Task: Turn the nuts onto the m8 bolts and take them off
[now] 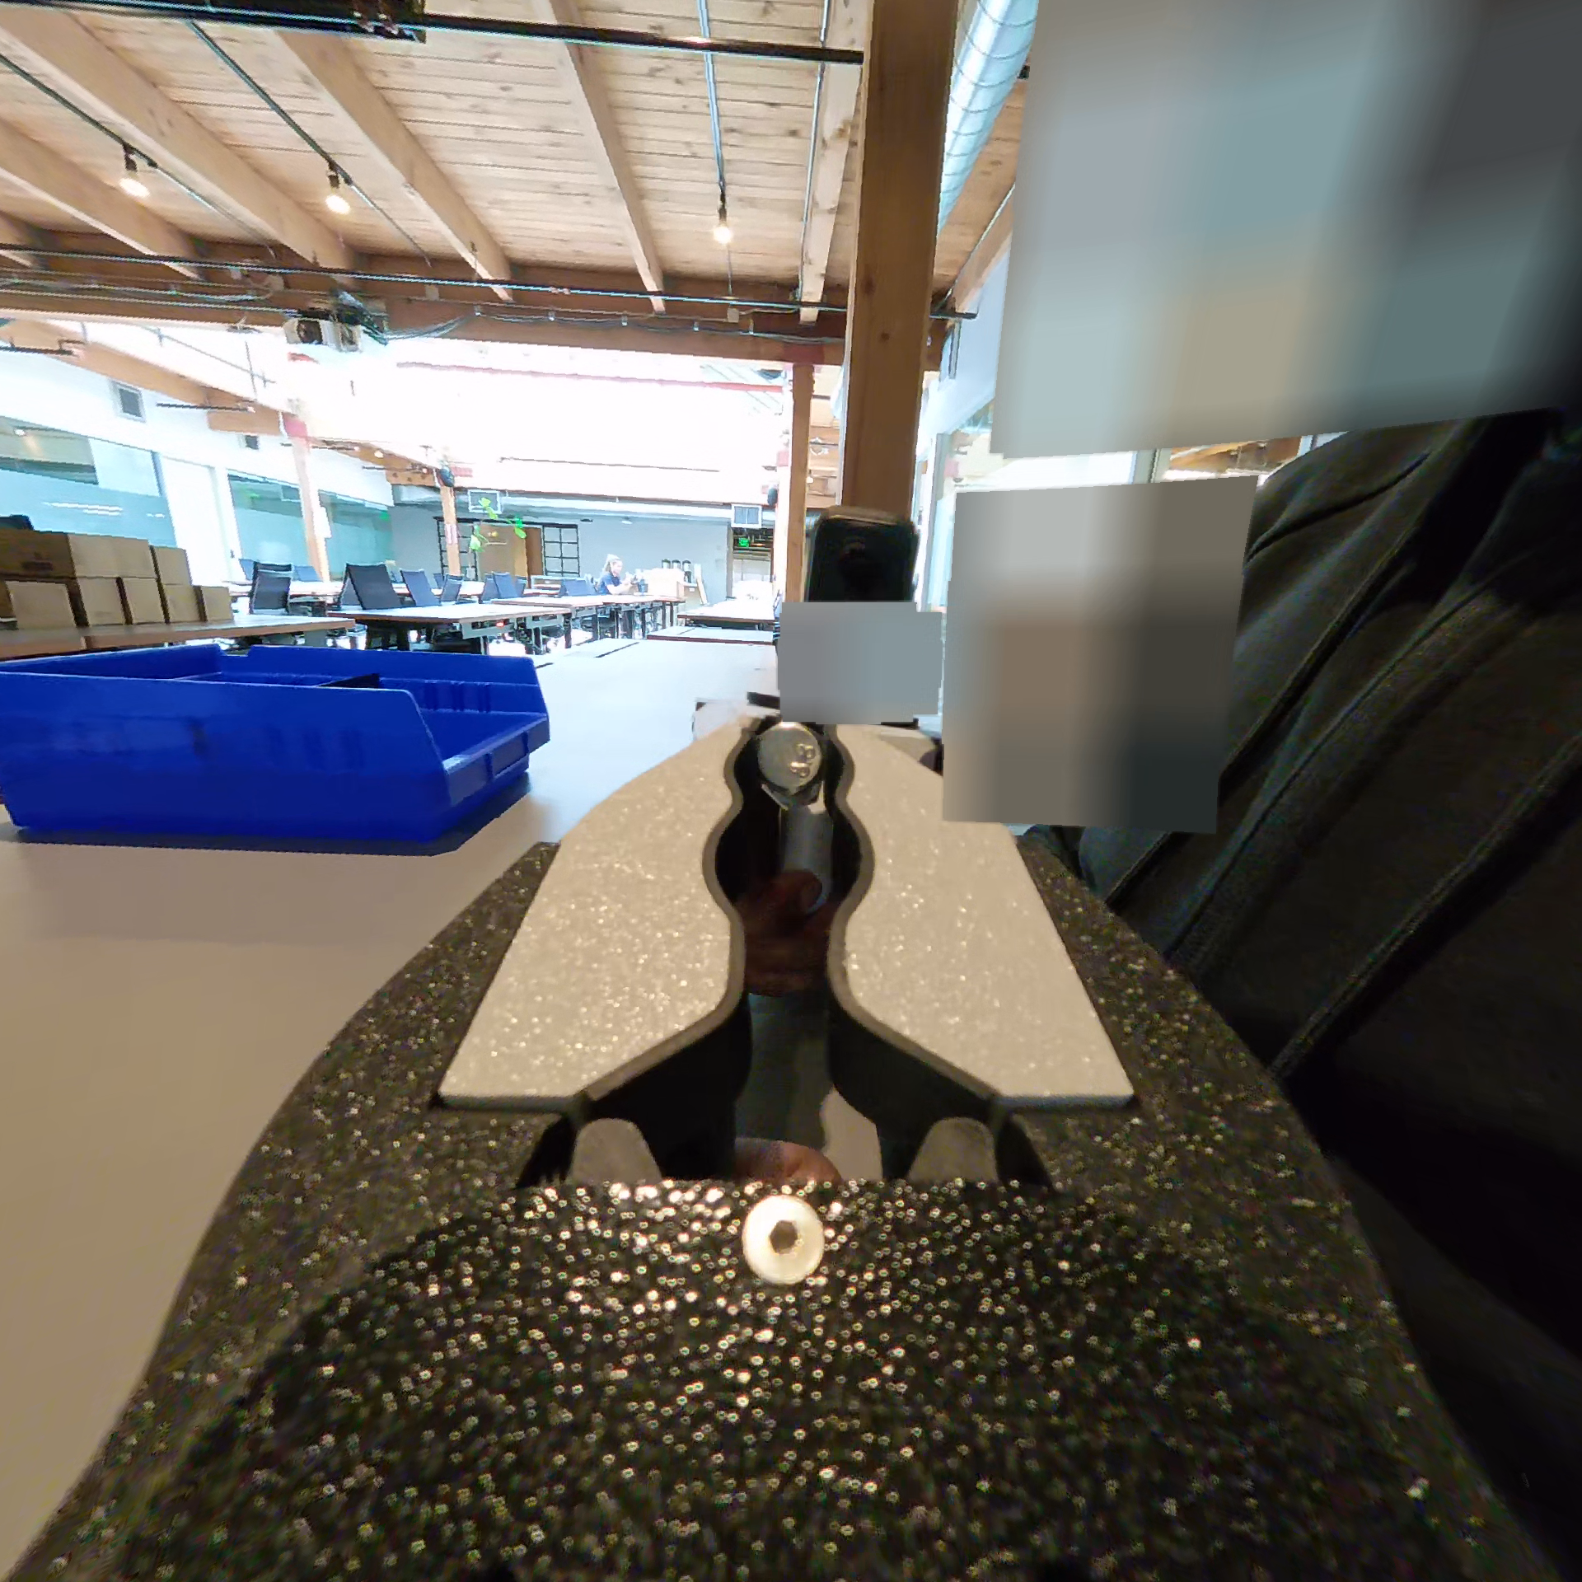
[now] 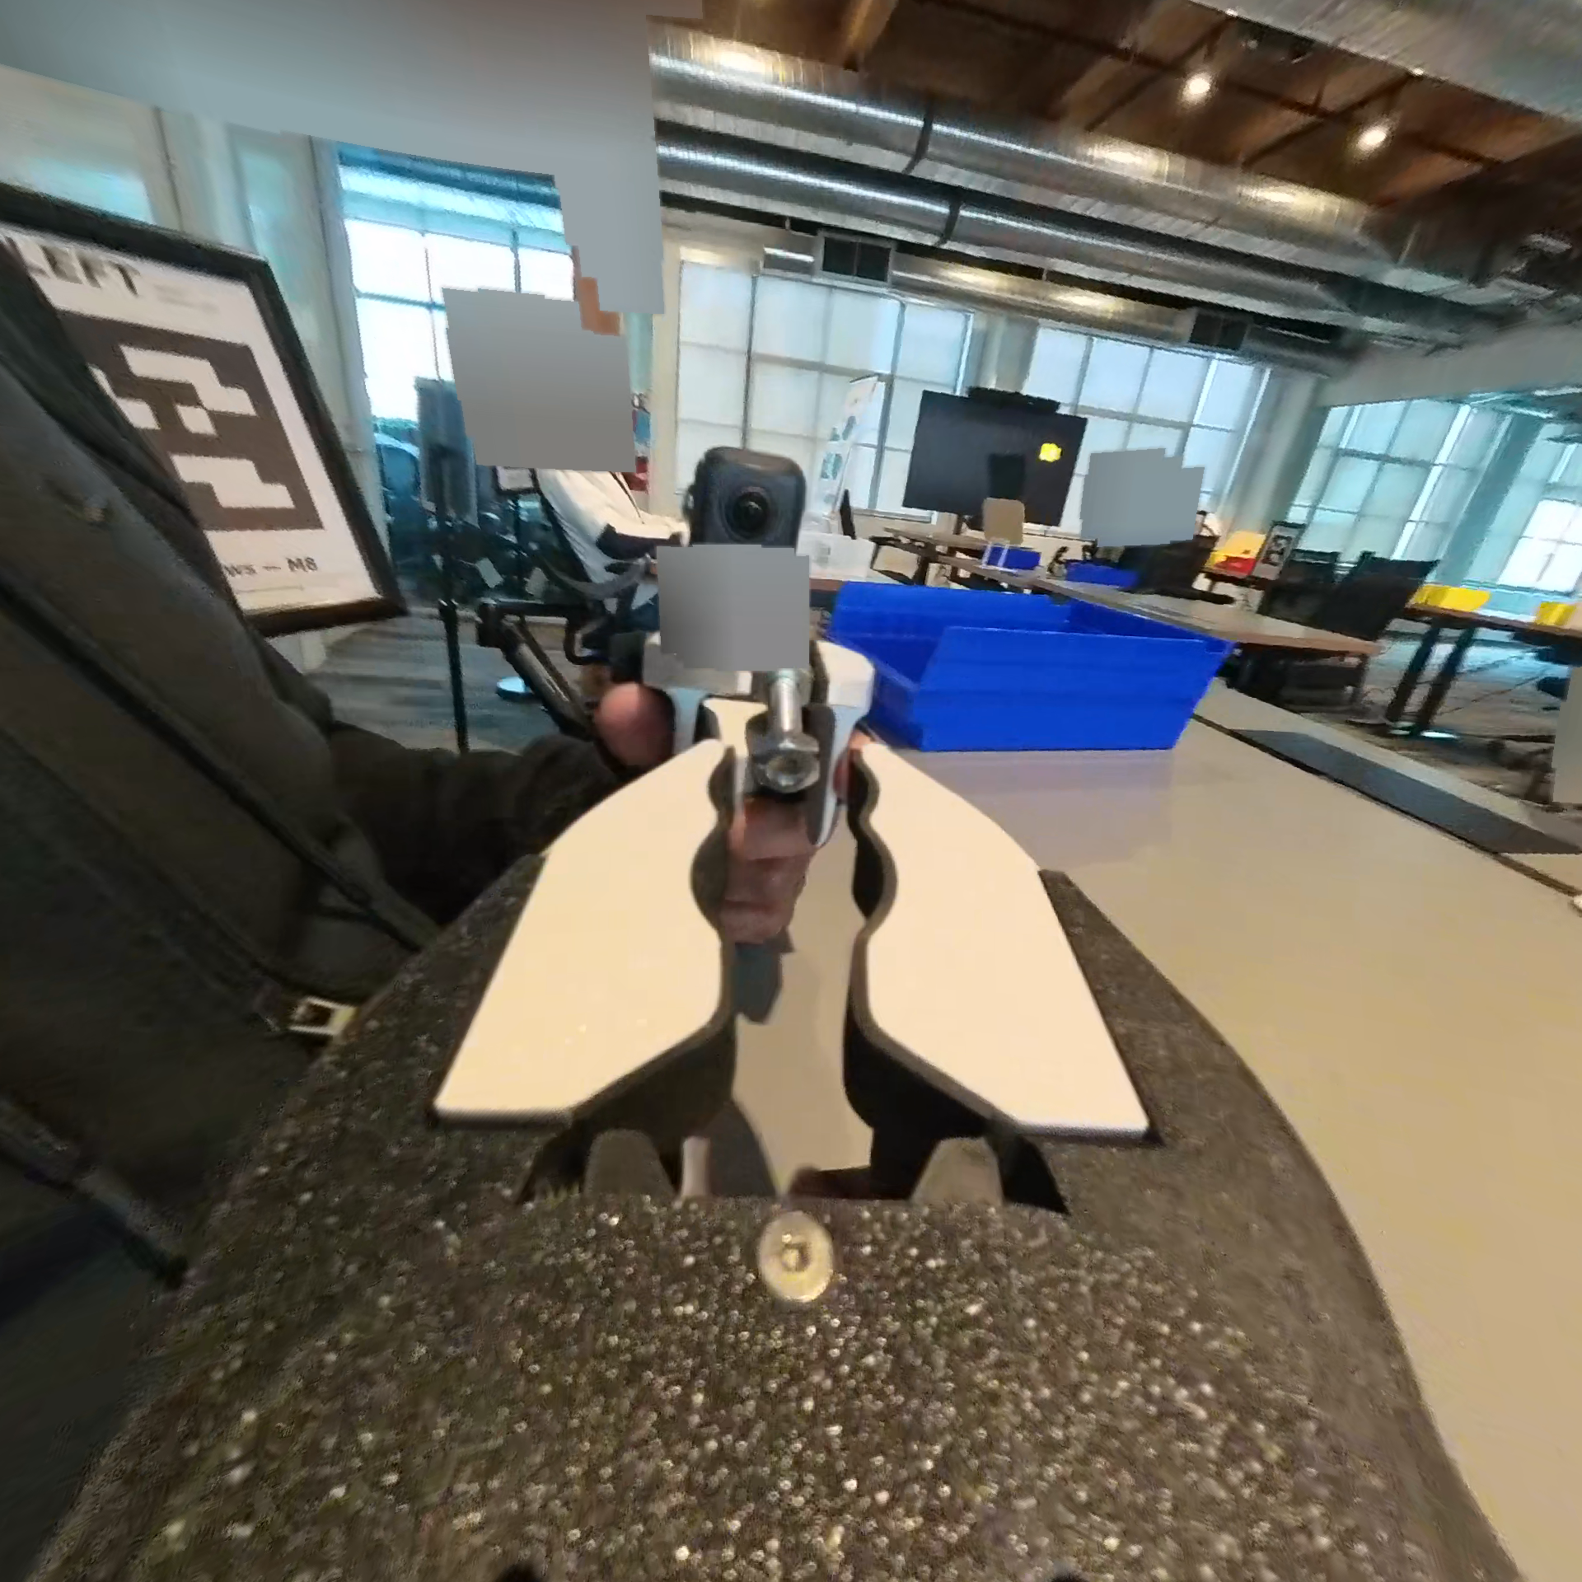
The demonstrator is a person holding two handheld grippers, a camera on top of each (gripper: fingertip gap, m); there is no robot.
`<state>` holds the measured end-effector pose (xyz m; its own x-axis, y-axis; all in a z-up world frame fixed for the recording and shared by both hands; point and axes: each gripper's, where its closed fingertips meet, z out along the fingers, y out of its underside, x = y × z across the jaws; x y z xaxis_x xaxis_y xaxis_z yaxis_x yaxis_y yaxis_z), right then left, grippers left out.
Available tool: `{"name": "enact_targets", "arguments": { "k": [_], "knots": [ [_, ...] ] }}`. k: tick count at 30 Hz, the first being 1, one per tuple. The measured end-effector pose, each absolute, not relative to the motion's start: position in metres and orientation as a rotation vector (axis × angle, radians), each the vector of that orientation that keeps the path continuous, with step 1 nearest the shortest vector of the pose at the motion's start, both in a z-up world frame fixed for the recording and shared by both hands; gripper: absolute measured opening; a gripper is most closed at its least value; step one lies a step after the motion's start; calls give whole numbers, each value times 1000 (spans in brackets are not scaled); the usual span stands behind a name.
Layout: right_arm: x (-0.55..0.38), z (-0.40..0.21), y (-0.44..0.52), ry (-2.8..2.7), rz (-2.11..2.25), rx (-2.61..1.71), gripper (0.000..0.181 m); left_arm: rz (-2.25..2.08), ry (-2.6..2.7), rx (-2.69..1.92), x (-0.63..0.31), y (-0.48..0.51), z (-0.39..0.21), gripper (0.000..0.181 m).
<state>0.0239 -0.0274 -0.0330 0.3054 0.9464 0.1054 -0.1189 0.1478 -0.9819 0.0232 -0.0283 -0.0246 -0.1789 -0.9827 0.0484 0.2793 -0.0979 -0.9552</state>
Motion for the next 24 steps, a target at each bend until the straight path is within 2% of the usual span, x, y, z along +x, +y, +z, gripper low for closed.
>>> {"name": "enact_targets", "arguments": {
  "k": [2,6,10,12,14,17,20,24],
  "knots": [
    [21,-38,-25,-977,865,-1141,14,-1511,1070,-962,23,-28,-25,14],
    [20,-42,-21,-1047,545,-1038,14,-1531,1053,-992,24,-25,-25,14],
    [27,-39,-15,-1121,-66,-750,14,-1559,1042,-1069,27,-20,-29,14],
    [28,-40,-12,-1140,-237,-686,16,-1552,1037,-1081,28,-18,-29,14],
    [27,-39,-16,-1134,-168,-700,26,-1552,1029,-1067,26,-19,-28,14],
    [27,-39,-18,-1102,173,-850,38,-1560,1001,-1037,23,-17,-25,14],
    [26,-38,-20,-1033,597,-1038,41,-1554,1007,-1013,22,-19,-24,14],
    [26,-32,-22,-913,994,-1178,36,-1526,1039,-974,23,-25,-23,14]
  ]
}}
